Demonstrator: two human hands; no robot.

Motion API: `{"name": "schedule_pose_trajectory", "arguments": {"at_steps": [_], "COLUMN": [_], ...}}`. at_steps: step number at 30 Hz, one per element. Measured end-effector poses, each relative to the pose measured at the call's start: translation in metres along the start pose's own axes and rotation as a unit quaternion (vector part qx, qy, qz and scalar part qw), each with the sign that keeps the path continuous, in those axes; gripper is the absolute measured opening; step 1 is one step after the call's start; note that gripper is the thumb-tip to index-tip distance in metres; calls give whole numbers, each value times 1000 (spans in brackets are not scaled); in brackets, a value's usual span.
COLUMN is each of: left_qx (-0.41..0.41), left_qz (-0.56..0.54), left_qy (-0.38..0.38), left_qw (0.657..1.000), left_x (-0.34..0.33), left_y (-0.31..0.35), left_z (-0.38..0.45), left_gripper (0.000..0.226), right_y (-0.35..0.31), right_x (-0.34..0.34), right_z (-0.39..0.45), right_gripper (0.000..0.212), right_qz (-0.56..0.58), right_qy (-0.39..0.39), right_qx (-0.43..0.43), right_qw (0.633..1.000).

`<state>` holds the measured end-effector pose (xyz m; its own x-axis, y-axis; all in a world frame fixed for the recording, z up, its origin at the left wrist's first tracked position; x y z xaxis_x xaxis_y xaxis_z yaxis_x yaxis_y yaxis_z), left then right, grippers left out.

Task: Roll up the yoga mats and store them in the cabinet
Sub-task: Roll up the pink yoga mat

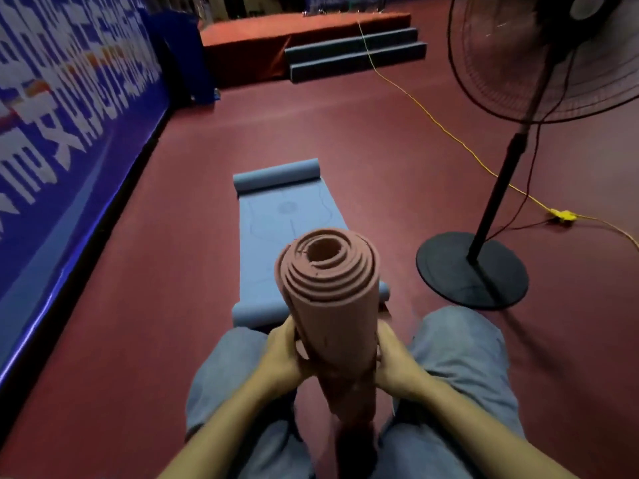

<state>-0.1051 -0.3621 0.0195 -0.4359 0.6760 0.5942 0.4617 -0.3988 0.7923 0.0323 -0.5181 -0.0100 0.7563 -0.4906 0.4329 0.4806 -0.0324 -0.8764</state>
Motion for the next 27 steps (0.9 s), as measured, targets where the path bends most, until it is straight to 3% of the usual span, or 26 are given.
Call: {"name": "schedule_pose_trajectory", "arguments": {"at_steps": [3, 7, 11, 13, 16, 18, 27], "left_qx": [-4, -7, -20, -38, -85, -107, -93], "left_qz": [-48, -92, -95, -68, -38, -25, -50], "left_qy": [34, 27, 62, 67, 100, 123, 64], "left_qw": [998, 995, 993, 995, 991, 986, 992], "left_x": [2, -1, 0, 1, 5, 8, 1], "left_y": [-15, -15, -11, -6, 5, 11, 19], "left_z": [18, 32, 40, 42, 39, 35, 27], "left_gripper": [87, 119, 129, 119, 83, 80, 132], "right_y": [12, -4, -25, -40, -58, -68, -85], "right_x": [6, 28, 43, 47, 48, 44, 46], "right_z": [26, 49, 70, 79, 87, 84, 68], "right_gripper": [116, 132, 146, 150, 139, 124, 129], "right_qz": [3, 42, 9, -27, -81, -129, -244], "right_qy": [11, 52, 19, -18, -61, -87, -125], "right_qx": [0, 13, 59, 78, 101, 134, 91], "right_qw": [1000, 998, 998, 996, 990, 979, 958]}}
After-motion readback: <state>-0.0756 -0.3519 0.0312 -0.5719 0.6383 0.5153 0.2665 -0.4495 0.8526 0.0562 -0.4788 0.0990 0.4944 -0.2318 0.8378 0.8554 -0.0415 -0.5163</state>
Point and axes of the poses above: each hand's wrist, its own z-axis towards the middle knuckle, its own x-axis out of the back of the hand, y = z × x, the point moved 7 cm from there along z, towards the middle knuckle, and after that the axes turned 11 degrees about x, right-handed, at the moved point
